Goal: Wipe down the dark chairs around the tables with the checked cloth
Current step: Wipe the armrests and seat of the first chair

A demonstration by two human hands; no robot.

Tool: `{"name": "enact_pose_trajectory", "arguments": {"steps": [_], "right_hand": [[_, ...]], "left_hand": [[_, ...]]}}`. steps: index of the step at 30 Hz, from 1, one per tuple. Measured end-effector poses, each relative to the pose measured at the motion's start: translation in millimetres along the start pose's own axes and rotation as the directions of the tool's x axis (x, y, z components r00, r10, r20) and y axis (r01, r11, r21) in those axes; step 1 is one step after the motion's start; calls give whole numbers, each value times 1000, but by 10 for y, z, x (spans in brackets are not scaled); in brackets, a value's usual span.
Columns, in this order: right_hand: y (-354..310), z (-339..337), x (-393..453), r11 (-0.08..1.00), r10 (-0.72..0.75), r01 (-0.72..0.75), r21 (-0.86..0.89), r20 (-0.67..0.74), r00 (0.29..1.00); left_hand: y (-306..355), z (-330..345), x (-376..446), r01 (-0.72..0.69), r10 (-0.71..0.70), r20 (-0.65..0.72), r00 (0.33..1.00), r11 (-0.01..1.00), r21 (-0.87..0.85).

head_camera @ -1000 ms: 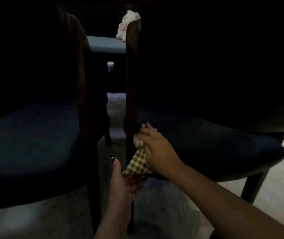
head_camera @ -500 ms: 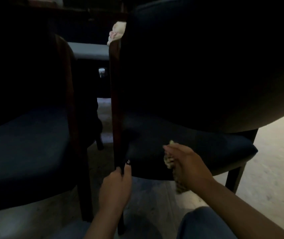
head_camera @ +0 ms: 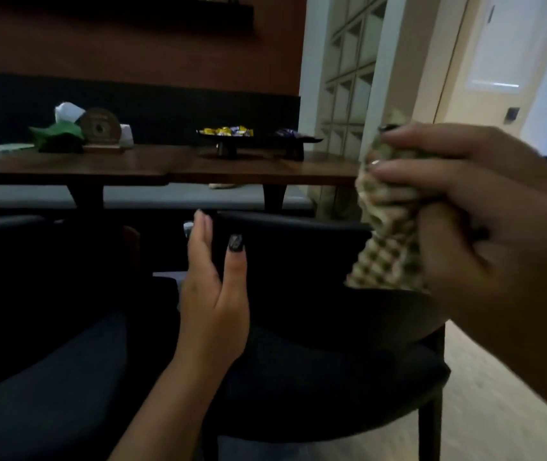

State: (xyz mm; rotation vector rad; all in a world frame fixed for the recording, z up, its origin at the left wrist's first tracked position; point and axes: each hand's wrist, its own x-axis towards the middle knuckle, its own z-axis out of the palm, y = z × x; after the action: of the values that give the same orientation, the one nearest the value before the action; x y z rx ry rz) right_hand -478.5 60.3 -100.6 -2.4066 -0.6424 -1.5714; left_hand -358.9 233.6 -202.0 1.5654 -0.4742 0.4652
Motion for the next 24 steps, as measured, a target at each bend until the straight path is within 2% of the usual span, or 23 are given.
{"name": "enact_pose_trajectory", "arguments": {"steps": [2,5,7,8,11,12,14,16,17,20,22,24], "right_hand": [[203,56,94,997,59,-49,-66,146,988],[454,63,148,969,243,-237,-66,413,878],[553,57,180,920,356,-388,-53,528,771],[590,63,223,893,397,-443,-75,591,702],[656,138,384,847,429,-508,-156,764,481],[668,172,442,832,426,-529,-166,803,417],[702,262,527,826,395,-533,-184,863,314],[741,318,557,818,372,-541,-194,896,242],[751,321,562,814,365,-550,-187,901,233],[810,310,510,838,287,-540,-77,904,317],[834,313,468,812,305,-581,-56,889,341],[837,331,432,763,360,-642,-70,872,333]], "left_hand": [[147,49,162,-29,27,84,996,999,26],[300,180,437,-16,-5,174,985,993,119],[350,221,643,44,-98,232,968,973,226],[370,218,776,120,-193,264,945,955,270],[417,179,1182,405,-488,339,805,868,288],[395,161,1272,439,-528,343,777,844,307],[303,137,1366,426,-554,323,768,817,388],[241,191,1399,386,-572,305,761,778,496],[220,205,1391,369,-580,298,758,758,538],[306,246,1351,329,-608,268,747,688,647],[375,281,1359,315,-640,234,732,622,717],[431,321,1350,353,-668,172,724,573,739]]}}
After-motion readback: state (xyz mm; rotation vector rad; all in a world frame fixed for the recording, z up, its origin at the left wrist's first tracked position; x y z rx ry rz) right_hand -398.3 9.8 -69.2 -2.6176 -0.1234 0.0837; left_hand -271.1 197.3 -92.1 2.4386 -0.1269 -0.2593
